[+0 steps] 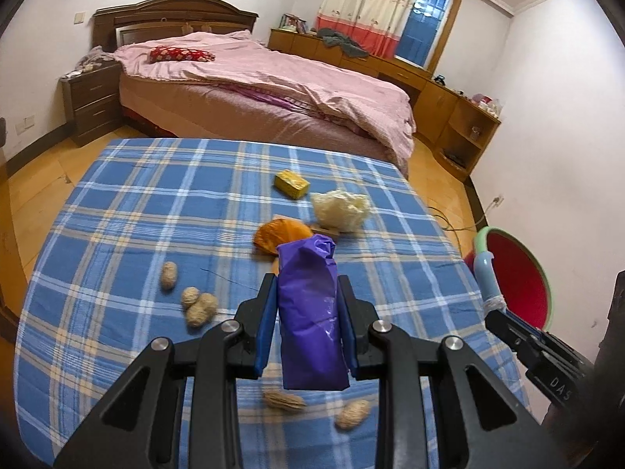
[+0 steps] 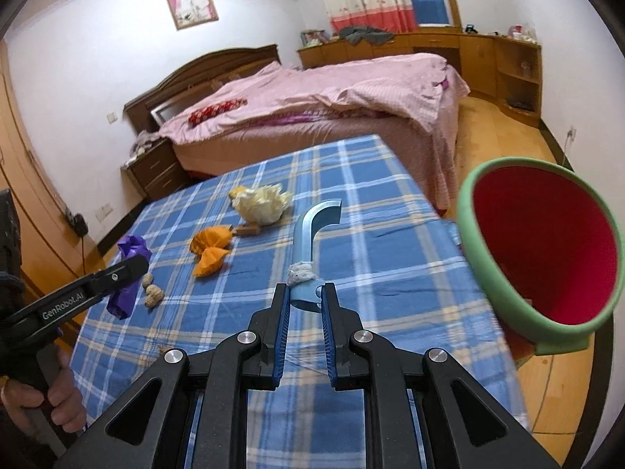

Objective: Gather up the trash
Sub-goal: 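Carry both items over the red bucket and open both tools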

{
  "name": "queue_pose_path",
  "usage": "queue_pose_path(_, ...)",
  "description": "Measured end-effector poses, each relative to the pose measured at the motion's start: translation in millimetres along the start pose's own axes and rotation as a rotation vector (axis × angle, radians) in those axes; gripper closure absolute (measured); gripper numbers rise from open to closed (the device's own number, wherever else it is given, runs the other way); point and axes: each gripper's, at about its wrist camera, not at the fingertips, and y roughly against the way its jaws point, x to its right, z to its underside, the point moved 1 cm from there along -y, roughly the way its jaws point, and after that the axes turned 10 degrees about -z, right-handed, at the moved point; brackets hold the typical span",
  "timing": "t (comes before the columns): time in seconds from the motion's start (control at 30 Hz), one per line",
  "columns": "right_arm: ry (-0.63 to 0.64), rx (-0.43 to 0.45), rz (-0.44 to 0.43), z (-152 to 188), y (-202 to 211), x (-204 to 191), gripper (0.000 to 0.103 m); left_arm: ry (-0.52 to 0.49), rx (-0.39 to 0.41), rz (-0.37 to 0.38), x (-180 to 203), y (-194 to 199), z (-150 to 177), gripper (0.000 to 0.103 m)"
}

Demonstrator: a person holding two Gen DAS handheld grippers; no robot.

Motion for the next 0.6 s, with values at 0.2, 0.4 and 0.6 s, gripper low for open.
queue_pose_path(0.2, -0.025, 0.042, 0.020, 0, 22, 16, 0.087, -0.027, -0.013, 0.033, 20, 3, 1, 0.073)
queue_pose_path(0.4, -0.052, 0.083, 0.044, 0, 41, 35, 0.087, -0.061, -0.024, 0.067, 43, 4, 1, 0.073)
queue_pose_path(0.6, -0.074, 0.119, 0.078, -3, 58, 55, 0.087, -0.108, -0.019, 0.091, 69, 4, -1, 0.073)
